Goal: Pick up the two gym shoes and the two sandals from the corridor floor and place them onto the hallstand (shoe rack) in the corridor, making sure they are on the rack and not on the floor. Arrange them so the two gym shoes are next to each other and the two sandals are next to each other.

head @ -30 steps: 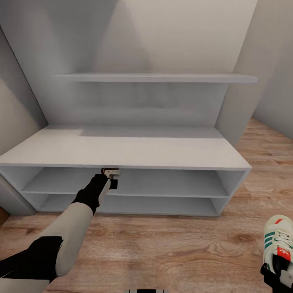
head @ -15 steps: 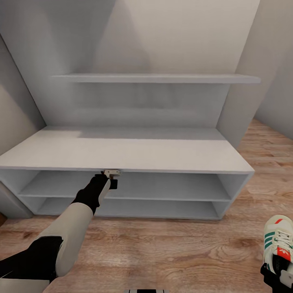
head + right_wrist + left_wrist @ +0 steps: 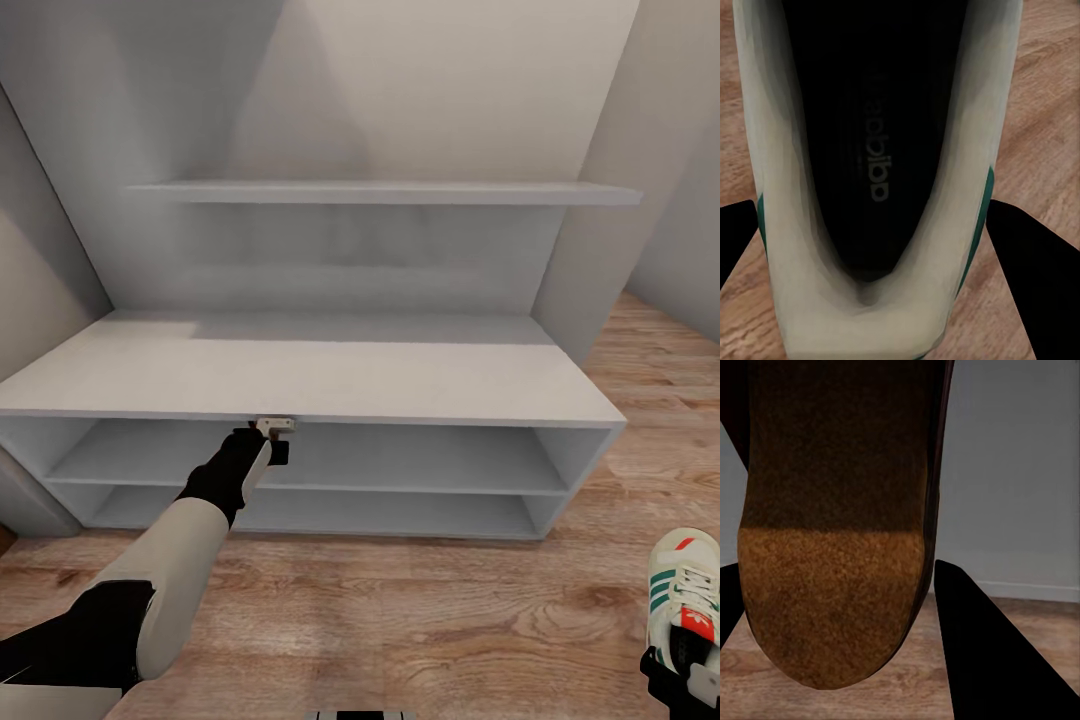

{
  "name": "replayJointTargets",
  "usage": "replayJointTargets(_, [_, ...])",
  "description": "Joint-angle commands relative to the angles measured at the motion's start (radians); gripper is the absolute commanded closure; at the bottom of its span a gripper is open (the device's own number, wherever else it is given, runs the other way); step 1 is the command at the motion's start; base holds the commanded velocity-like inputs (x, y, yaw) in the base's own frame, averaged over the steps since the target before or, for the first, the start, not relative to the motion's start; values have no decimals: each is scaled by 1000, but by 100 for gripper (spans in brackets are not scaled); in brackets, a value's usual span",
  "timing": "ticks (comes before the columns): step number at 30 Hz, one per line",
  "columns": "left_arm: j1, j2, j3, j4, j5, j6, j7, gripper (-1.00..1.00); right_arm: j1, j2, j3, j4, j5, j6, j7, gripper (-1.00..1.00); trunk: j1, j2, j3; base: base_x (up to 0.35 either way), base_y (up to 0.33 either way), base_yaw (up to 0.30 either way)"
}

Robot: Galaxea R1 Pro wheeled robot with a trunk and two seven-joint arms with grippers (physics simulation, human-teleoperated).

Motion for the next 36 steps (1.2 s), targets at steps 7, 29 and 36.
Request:
replayJointTargets(7, [0, -1, 0, -3, -10, 6, -6, 100, 0, 0, 9, -1, -2, 0, -8, 100, 0, 0, -1, 0, 0, 0])
replayJointTargets(29, [0, 0, 12, 9, -10, 6, -6, 100, 0, 1, 9, -2, -4, -2, -9, 100, 6, -3, -51, 0, 0, 0])
replayJointTargets(36, [0, 0, 12, 9, -10, 6, -6, 100, 0, 1, 9, -2, -4, -2, -9, 100, 7, -4, -60, 0, 0, 0])
